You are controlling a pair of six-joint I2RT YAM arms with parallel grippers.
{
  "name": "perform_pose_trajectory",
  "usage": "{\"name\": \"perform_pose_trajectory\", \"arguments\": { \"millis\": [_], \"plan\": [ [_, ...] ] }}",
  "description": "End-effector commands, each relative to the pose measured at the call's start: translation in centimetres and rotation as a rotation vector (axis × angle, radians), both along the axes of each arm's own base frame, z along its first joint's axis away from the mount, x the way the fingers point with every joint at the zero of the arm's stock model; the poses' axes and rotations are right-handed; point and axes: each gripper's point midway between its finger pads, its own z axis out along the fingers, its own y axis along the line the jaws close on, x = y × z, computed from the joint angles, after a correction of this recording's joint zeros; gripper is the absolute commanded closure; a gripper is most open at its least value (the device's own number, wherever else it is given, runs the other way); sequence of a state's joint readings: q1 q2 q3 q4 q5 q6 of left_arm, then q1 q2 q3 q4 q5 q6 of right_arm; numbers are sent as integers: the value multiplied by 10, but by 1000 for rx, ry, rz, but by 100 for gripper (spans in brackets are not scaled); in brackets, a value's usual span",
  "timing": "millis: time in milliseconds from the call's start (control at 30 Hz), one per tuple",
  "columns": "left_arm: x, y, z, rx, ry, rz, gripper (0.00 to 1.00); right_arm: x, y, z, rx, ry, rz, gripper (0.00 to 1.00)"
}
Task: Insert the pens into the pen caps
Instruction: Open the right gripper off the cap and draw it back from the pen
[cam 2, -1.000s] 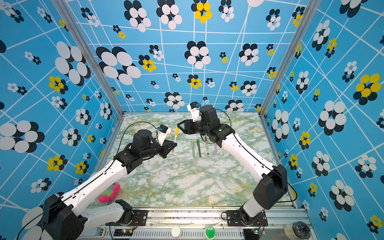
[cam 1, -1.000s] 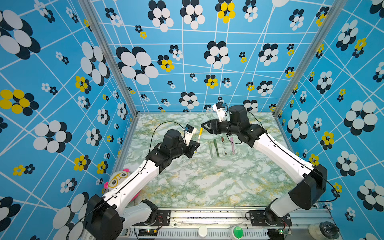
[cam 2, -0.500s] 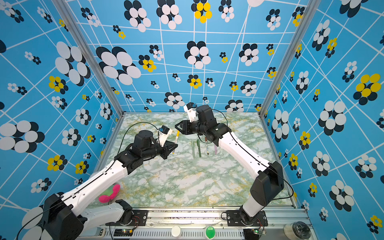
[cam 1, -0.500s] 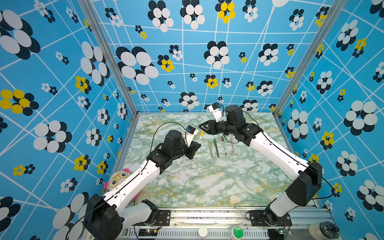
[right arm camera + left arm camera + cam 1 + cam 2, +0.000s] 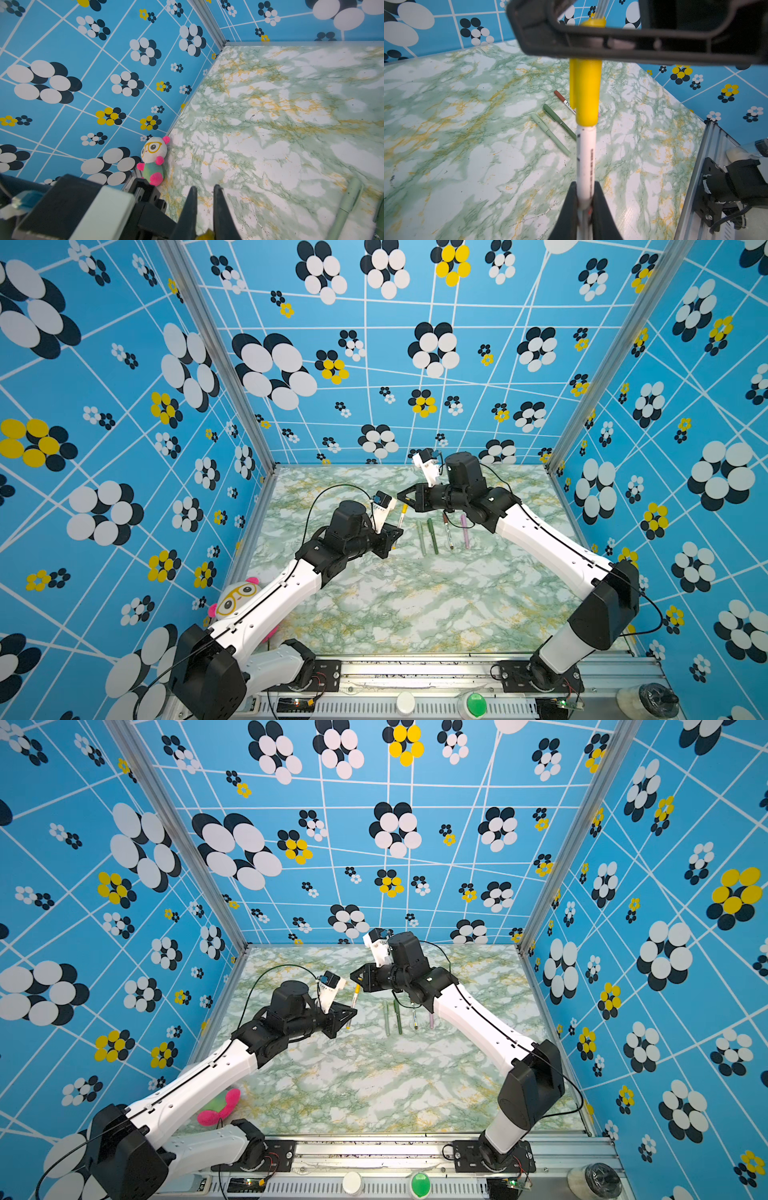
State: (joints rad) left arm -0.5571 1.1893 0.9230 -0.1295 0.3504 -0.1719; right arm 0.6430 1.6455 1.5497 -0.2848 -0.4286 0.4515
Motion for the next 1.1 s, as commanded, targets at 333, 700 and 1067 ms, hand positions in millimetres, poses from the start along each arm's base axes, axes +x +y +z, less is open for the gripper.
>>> {"name": "perform_pose_trajectory", "arguments": {
  "millis": [333, 700, 1067],
  "plan": [
    [30, -8, 97, -205, -339, 59, 100, -8, 3, -76, -55, 185, -4, 94],
    [64, -9, 149, -302, -517, 121, 100, -39, 18, -133, -71, 327, 17, 95],
    [79, 7, 194, -341, -618, 148, 100, -73, 36, -170, -101, 401, 58, 96]
  ]
}}
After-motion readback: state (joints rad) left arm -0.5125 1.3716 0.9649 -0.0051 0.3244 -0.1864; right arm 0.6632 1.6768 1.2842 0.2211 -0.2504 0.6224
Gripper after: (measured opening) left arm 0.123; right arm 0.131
